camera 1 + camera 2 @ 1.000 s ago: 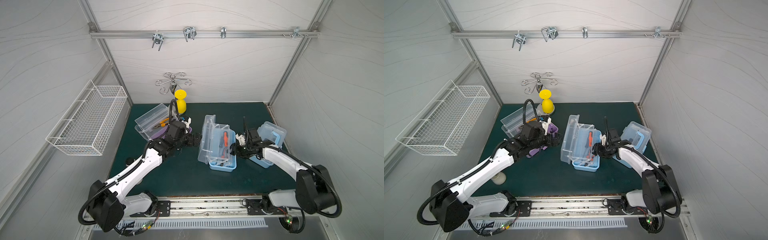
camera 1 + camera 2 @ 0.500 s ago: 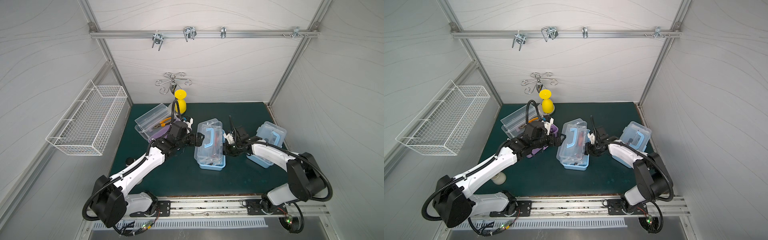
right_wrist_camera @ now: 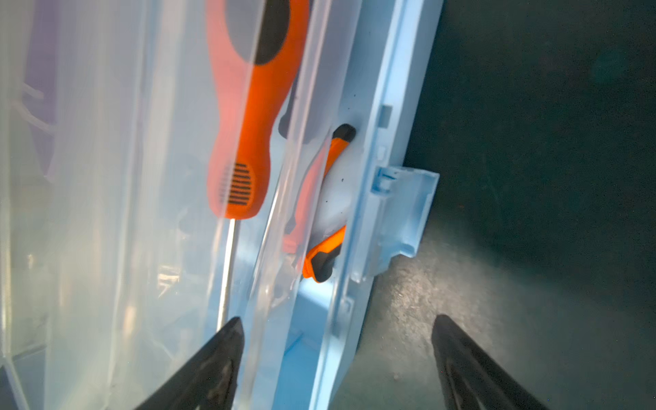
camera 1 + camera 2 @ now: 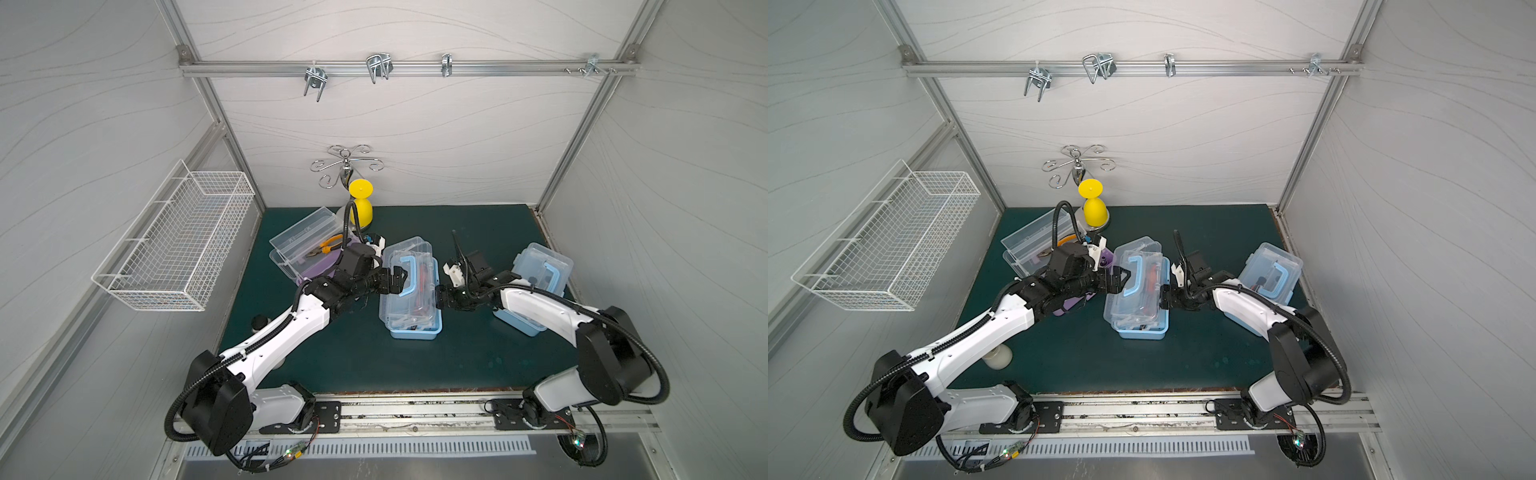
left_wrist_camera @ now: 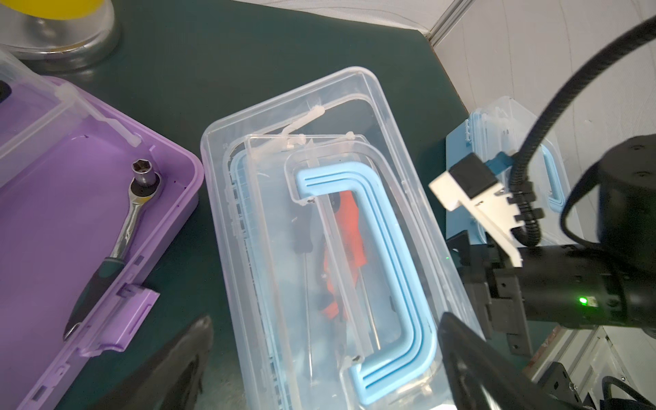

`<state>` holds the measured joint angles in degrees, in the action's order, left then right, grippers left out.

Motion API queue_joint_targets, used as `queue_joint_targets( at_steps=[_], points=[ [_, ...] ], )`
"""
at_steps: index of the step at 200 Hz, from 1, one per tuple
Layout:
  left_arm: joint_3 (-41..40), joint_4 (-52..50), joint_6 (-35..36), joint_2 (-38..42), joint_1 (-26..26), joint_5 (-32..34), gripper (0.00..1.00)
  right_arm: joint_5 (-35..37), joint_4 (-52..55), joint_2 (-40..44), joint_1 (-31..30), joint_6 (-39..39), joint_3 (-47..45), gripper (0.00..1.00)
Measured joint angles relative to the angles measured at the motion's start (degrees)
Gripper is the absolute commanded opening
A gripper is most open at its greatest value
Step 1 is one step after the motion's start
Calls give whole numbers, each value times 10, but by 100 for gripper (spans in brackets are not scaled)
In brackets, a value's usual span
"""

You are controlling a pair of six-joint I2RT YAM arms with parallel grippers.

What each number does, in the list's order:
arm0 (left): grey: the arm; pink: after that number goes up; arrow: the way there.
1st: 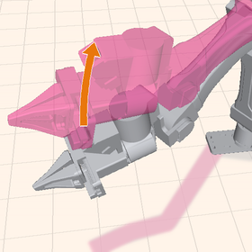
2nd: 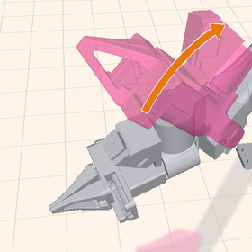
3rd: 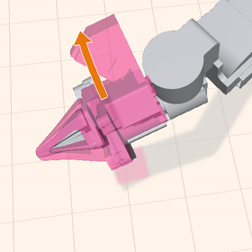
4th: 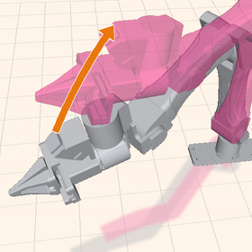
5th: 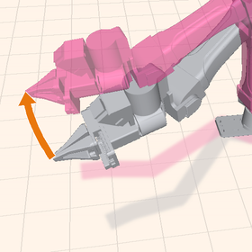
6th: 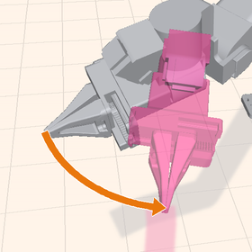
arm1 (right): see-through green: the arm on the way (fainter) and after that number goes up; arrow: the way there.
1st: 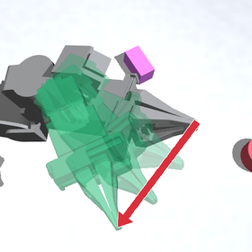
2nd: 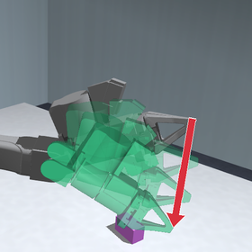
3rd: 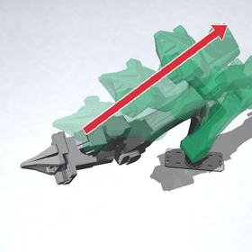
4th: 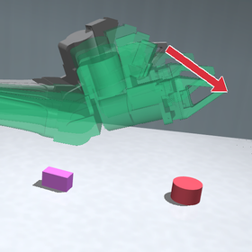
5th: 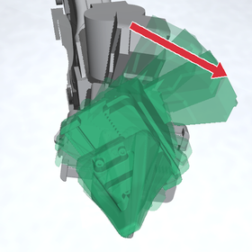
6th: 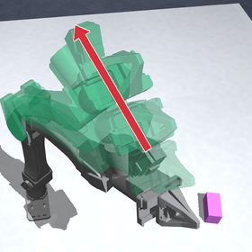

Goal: Close toolboxes
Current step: Close the toolbox lid, then fasten the toolbox latch on the toolbox.

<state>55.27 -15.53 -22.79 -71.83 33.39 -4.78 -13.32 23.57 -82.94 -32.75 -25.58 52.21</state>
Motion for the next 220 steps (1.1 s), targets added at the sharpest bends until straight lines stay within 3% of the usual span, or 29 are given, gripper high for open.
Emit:
queue_joint_targets(
  at_steps=[45,149,220],
  points=[
    [0,-7,0,0,0,2,99,45,35,51,19,1,-3,85],
    [0,-17,0,-20,0,2,100,125,64,11,44,12,-11,85],
    [5,-36,2,-22,0,17,99,112,21,-34,-19,21,-4,85]
  ],
)
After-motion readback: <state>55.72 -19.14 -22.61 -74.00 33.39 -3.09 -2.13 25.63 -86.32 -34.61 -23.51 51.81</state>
